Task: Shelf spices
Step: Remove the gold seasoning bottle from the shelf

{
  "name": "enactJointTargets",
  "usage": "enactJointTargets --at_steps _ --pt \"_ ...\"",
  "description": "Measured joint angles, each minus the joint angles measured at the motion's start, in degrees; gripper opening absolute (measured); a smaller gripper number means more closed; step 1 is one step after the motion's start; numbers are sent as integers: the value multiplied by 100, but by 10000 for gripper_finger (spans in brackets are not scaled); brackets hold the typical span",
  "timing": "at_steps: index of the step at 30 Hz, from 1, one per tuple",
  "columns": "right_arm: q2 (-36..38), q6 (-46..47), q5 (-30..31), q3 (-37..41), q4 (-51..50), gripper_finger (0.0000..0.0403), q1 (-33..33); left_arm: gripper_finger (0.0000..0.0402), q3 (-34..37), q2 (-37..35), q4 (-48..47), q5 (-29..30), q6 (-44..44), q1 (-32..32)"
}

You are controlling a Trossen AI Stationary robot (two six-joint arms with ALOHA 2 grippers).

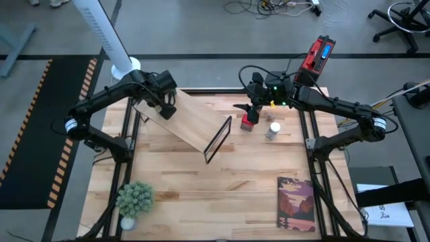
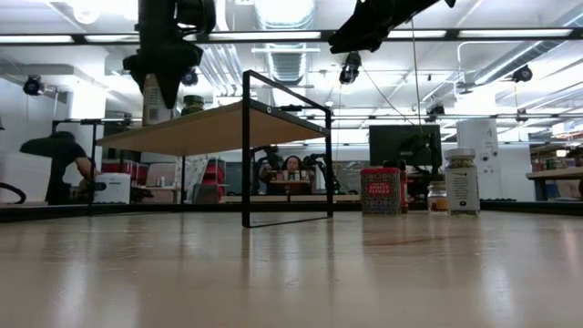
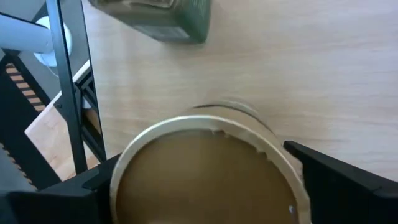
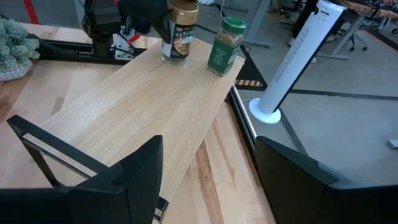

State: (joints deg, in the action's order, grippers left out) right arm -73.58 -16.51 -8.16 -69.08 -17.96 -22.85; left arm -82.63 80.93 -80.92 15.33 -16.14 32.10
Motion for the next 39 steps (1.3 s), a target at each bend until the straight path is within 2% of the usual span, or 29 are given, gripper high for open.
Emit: enactJointTargets --at_steps 8,16,24,39 --pt "0 0 0 0 0 220 0 323 0 24 97 5 27 2" --pt "0 -4 0 0 2 226 0 267 -9 42 94 -96 62 3" --pt "0 -22 0 0 0 216 0 273 -11 42 93 -163 80 2" --pt "0 -24 7 0 -2 221 -2 266 -17 39 433 -1126 96 -40"
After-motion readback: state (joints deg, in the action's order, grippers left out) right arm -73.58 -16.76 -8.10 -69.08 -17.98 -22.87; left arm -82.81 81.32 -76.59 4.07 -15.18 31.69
